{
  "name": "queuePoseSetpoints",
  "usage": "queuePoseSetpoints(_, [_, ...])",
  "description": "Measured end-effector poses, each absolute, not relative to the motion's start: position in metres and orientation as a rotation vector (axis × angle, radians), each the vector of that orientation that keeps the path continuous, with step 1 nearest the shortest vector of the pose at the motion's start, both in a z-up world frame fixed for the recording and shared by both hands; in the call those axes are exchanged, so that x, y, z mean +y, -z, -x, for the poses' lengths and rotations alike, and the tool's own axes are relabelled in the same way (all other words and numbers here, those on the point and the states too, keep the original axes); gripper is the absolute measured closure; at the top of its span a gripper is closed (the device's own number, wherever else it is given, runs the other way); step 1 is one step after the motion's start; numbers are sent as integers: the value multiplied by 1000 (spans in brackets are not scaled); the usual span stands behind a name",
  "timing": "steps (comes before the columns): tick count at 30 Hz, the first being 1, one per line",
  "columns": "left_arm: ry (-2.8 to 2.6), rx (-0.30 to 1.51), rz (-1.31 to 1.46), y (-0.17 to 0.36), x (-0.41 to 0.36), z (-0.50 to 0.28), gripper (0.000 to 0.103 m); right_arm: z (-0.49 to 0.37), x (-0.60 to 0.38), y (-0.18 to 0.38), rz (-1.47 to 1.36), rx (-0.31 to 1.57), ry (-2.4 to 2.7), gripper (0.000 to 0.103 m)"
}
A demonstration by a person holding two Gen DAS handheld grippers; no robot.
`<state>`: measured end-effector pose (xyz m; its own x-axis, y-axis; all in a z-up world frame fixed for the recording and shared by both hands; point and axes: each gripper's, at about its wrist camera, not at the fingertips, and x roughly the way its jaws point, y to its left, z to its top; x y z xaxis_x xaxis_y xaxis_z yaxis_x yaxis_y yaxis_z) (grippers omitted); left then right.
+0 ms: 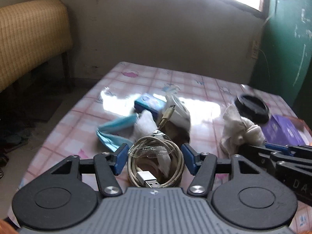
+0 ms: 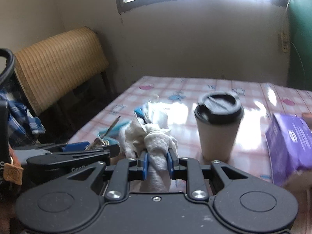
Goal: Organize soft objects
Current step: 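Carry the white cloth and the coiled cable toward the white box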
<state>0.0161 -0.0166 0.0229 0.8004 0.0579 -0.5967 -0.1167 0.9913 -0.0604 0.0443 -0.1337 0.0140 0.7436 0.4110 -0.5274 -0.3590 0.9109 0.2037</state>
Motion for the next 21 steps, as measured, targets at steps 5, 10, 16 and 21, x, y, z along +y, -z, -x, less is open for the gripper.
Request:
queuePoseSetpoints(5, [-111, 608, 74, -43, -12, -34, 42, -65, -118, -36, -87, 594, -366, 78])
queuePoseSetpoints(10, [-126, 595, 67, -58, -16, -49, 42, -78, -109, -50, -56, 588, -294, 78])
queuePoseSetpoints(16, [-125, 592, 55, -64, -22, -59, 42, -80, -105, -60, -8, 570, -226, 78])
queuePoseSetpoints(21, [-116, 598, 48, -64, -25, -63, 42, -80, -112, -63, -9, 565, -193, 78])
